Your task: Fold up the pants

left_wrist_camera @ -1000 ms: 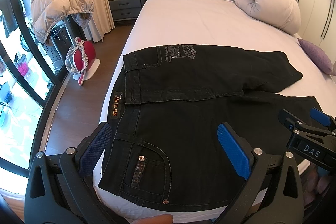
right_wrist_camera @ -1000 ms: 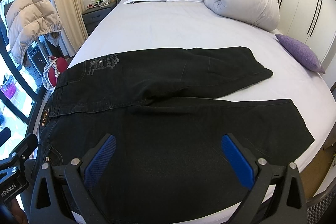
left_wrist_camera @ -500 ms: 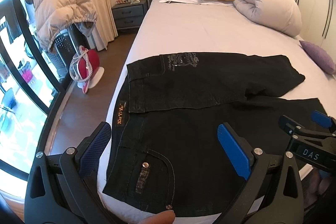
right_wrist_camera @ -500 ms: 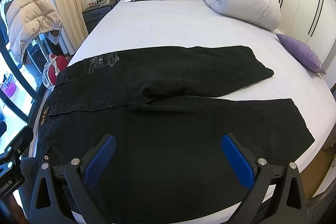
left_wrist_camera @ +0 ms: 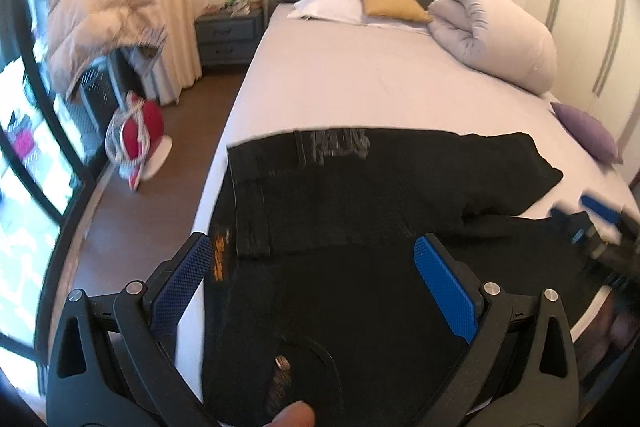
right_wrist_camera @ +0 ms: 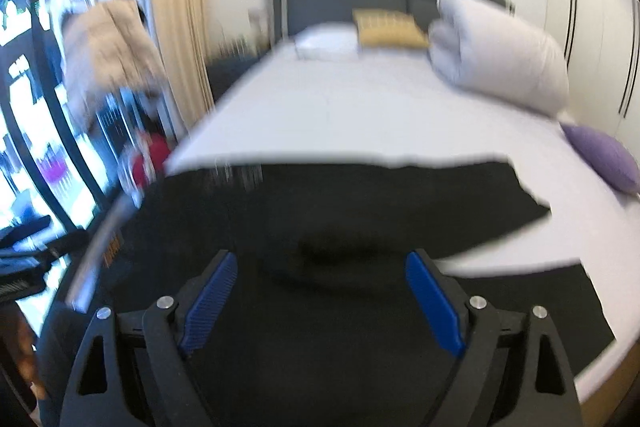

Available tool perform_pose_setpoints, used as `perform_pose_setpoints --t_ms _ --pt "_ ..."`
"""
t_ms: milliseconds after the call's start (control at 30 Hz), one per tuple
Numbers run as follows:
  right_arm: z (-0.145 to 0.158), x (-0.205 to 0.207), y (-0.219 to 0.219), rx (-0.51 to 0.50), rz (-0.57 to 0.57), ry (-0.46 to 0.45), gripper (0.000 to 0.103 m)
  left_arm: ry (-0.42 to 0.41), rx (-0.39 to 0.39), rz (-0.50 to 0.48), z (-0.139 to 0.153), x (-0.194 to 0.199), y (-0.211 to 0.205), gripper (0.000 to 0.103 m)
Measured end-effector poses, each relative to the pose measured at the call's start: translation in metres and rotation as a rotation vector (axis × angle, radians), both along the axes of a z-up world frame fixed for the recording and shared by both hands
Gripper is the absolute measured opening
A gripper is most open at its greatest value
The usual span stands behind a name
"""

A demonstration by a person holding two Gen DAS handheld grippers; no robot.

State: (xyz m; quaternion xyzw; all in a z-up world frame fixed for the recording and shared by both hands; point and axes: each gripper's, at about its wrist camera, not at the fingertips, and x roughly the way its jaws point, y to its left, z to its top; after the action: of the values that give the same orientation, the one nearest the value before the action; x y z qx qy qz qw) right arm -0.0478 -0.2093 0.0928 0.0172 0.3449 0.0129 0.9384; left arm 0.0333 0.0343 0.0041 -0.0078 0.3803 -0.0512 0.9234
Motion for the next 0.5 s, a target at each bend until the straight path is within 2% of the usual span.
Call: perform_pose_setpoints --t_ms 33,67,133,200,333,433,500 --pt "0.003 0.006 -0.008 0.028 0.011 -0.018 0.101 -0.023 0.008 -0.018 0.002 0.004 0.000 0.103" --pt "0.003 0.011 -0.012 0.040 0.013 -0.010 0.103 -0.064 -0.004 -0.038 0.004 0.007 0.001 0.103" --pt "-0.001 0.029 -0.026 0.079 0.009 0.033 0.103 -0.102 0.001 -0.012 0.008 0.013 0.004 0.103" --pt "-0.005 0.045 -0.040 0.124 -0.003 0.049 0.103 -0.054 0.043 0.019 0.005 0.027 0.003 0.103" --pt "-0.011 0.073 -0.066 0.243 -0.015 0.060 0.103 0.043 0.077 0.097 -0.007 0.066 0.008 0.103" --pt "-0.017 0.099 -0.080 0.346 0.012 0.065 0.103 0.021 0.115 0.097 -0.013 0.105 0.013 0.103" --pt "-0.026 0.119 -0.087 0.433 0.040 0.112 0.103 0.015 0.112 0.045 -0.015 0.142 0.015 0.103"
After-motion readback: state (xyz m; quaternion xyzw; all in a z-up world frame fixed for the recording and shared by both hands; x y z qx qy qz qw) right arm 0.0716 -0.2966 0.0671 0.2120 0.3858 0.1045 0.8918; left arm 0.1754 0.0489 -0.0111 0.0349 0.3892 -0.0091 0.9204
